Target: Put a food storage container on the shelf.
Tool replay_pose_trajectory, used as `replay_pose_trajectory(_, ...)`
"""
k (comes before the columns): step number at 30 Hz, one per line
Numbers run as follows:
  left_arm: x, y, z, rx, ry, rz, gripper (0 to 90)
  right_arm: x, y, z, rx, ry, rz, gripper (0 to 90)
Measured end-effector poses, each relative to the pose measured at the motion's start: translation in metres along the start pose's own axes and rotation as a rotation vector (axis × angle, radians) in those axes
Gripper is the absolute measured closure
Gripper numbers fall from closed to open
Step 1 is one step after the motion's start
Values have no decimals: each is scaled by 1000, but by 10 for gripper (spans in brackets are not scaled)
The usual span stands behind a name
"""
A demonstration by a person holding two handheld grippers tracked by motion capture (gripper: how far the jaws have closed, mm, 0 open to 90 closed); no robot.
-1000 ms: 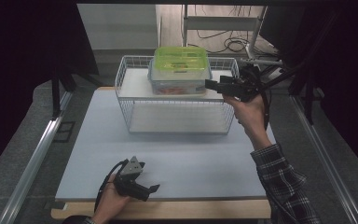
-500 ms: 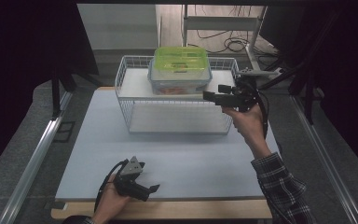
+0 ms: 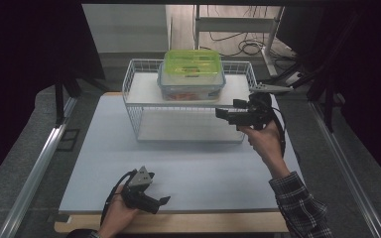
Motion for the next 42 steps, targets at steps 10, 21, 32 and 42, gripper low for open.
replay_pose_trajectory(10, 0, 0, 0, -2, 1, -2, 16, -4, 18, -4, -33, 18, 21, 85)
replay_pose_trajectory(21, 0, -2, 0, -27, 4, -21, 17, -3, 39, -4, -62, 26, 39, 58)
replay_pose_trajectory(32, 0, -2, 0, -25, 7, -19, 17, -1, 56, -6, -107, 45, 41, 45)
replay_pose_trajectory(42, 0, -1, 0, -25, 5, -17, 17, -2, 71, -7, -116, 54, 42, 49)
Point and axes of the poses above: each handheld gripper's, and its own axes: x roughly forward along the jaws, y roughly out of its underside, z roughly to its left, the point moved 8 cm from there along x, roughly forward along the jaws, and after that the axes turned 9 degrees about x, right-handed, at the moved point
